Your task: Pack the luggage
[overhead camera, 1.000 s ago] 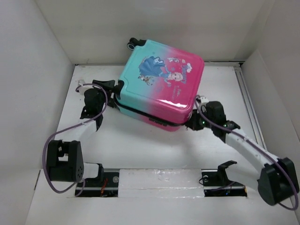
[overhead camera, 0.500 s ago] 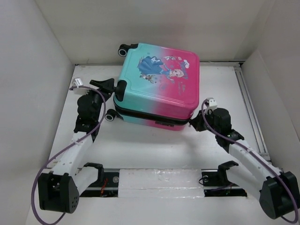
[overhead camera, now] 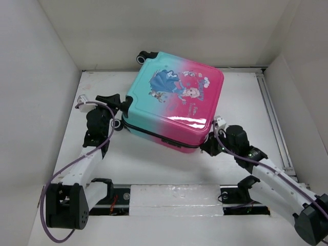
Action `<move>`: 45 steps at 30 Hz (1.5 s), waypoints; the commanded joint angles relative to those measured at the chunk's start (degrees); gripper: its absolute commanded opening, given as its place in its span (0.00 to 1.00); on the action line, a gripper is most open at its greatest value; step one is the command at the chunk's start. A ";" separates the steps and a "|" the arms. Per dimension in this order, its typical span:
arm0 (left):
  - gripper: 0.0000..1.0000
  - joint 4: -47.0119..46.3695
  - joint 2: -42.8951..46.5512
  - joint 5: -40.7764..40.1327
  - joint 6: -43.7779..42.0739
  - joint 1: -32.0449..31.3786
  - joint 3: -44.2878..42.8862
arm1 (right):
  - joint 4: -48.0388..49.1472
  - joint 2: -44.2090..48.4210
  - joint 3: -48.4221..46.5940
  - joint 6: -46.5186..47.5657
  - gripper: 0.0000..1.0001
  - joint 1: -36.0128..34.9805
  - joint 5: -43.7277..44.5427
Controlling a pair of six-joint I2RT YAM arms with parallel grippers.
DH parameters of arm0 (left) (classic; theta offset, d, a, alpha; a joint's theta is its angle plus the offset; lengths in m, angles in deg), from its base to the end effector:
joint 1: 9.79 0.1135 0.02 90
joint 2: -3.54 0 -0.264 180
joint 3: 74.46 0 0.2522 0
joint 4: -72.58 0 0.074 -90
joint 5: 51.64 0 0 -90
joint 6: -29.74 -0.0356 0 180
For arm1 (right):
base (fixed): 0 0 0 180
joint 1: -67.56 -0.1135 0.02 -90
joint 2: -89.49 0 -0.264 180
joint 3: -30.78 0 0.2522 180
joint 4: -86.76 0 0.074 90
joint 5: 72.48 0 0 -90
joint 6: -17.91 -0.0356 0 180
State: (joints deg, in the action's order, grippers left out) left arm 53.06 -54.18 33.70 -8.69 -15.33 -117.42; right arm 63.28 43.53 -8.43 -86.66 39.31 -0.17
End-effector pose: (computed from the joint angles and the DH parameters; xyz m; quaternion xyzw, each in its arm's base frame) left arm 0.2312 -0.0195 0.2815 -0.2921 0.6110 -0.3273 0.6590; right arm 0.1536 0.0948 0.2193 -0.1781 0.8415 0.3038 0.4097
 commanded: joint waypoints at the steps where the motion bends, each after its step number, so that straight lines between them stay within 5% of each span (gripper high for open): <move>1: 0.00 -7.32 -0.82 5.90 0.02 -1.15 0.71 | 6.73 2.18 -4.34 1.03 0.00 -5.58 -14.29; 6: 0.00 -10.75 -2.76 6.42 1.24 2.89 2.91 | 9.19 1.57 -3.82 -0.02 0.00 -3.32 -10.53; 14: 0.00 -18.05 -8.38 14.15 5.90 1.33 4.32 | 17.52 -20.56 -24.25 -1.60 0.00 18.46 -18.34; 19: 0.00 -18.58 -9.52 17.23 5.91 -0.70 2.47 | 16.93 -21.40 -24.32 -2.22 0.00 21.48 -18.24; 25: 0.00 -20.94 -7.59 17.23 5.91 -0.70 7.29 | 23.75 -0.65 5.53 -10.37 0.00 5.42 -13.52; 27: 0.00 -23.31 -8.20 17.23 6.96 -0.70 8.44 | 27.37 3.32 8.30 -13.98 0.00 0.41 -8.53; 29: 0.00 -24.64 -8.81 17.84 7.66 -0.70 9.32 | 26.61 1.58 5.69 -11.81 0.00 -5.75 0.35; 32: 0.00 -25.78 -8.82 17.85 7.67 -0.70 9.94 | 25.27 -6.93 -0.71 -7.06 0.00 -5.77 3.72; 41: 0.00 -26.30 -8.55 18.19 7.67 -0.70 9.94 | 22.74 -24.70 -22.87 -3.19 0.00 4.17 -9.02; 45: 0.00 -27.02 -9.35 18.90 8.19 -0.70 9.94 | 23.78 -18.31 -13.33 -4.93 0.00 -8.01 0.59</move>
State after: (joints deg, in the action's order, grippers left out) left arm 30.70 -63.60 46.55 0.34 -15.40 -108.15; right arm 84.02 20.47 -26.29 -91.33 38.72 -2.62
